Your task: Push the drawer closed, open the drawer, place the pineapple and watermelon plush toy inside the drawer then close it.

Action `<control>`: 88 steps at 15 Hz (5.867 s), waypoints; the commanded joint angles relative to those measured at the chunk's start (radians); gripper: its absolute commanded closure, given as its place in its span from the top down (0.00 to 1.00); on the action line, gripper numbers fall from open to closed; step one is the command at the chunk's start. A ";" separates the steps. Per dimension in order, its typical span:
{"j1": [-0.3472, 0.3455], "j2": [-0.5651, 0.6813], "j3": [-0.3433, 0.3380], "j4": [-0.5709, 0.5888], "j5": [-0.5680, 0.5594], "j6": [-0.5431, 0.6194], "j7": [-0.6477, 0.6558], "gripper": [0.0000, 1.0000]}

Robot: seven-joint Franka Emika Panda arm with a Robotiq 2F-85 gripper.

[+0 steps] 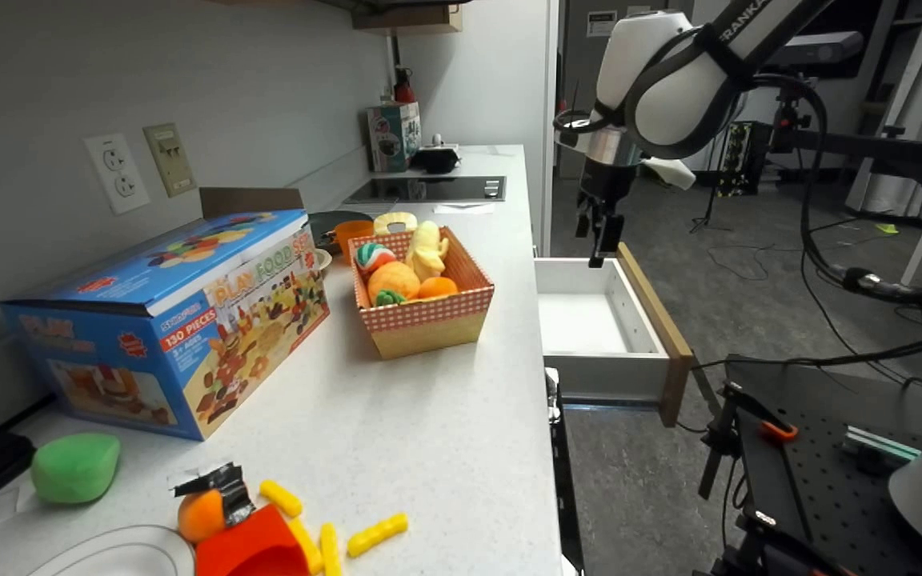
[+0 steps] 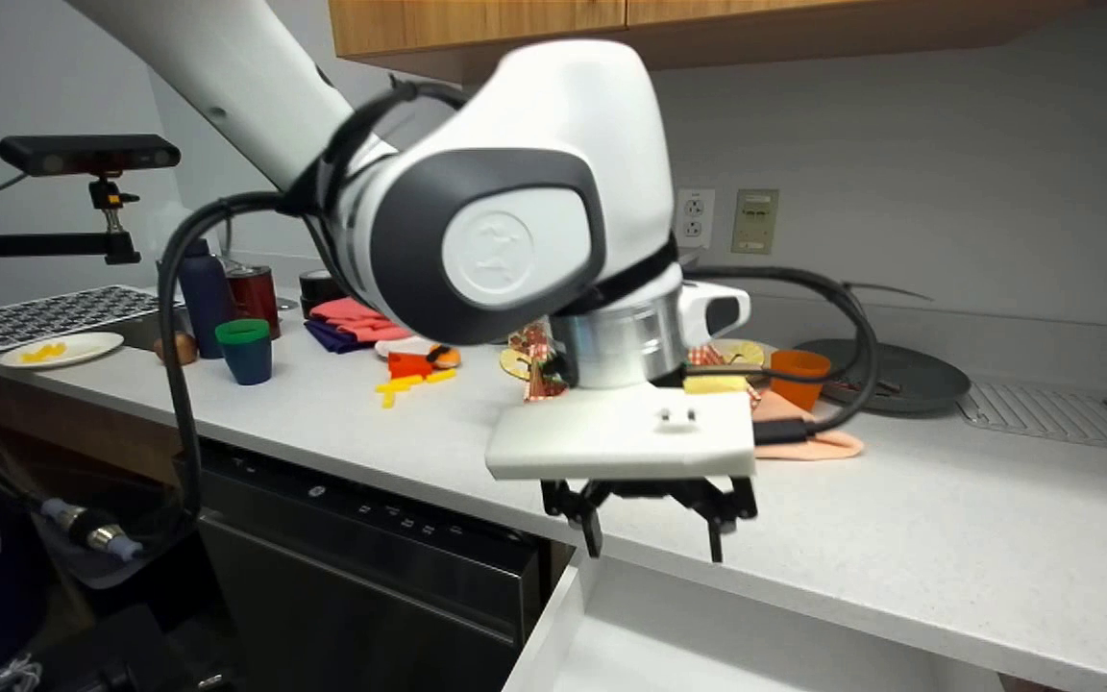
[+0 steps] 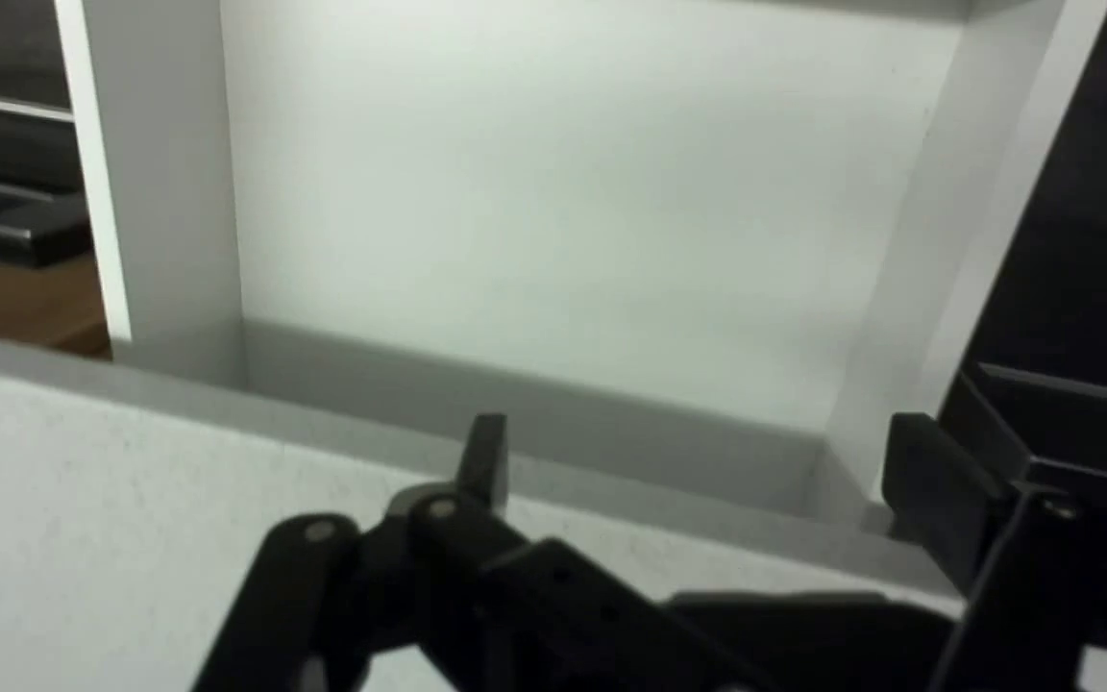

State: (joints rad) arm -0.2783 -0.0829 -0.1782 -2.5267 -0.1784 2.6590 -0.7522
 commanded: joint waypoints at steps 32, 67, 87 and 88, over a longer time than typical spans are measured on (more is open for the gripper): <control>0.211 0.468 0.171 0.629 0.406 0.112 -0.472 1.00; 0.029 0.339 0.306 0.530 0.366 0.119 -0.451 0.01; -0.060 -0.085 0.086 -0.130 0.327 0.336 -0.301 0.01; -0.069 -0.083 0.083 -0.143 0.319 0.330 -0.285 0.01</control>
State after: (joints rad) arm -0.3216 -0.1349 -0.0929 -2.6221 0.1473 3.0011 -1.0768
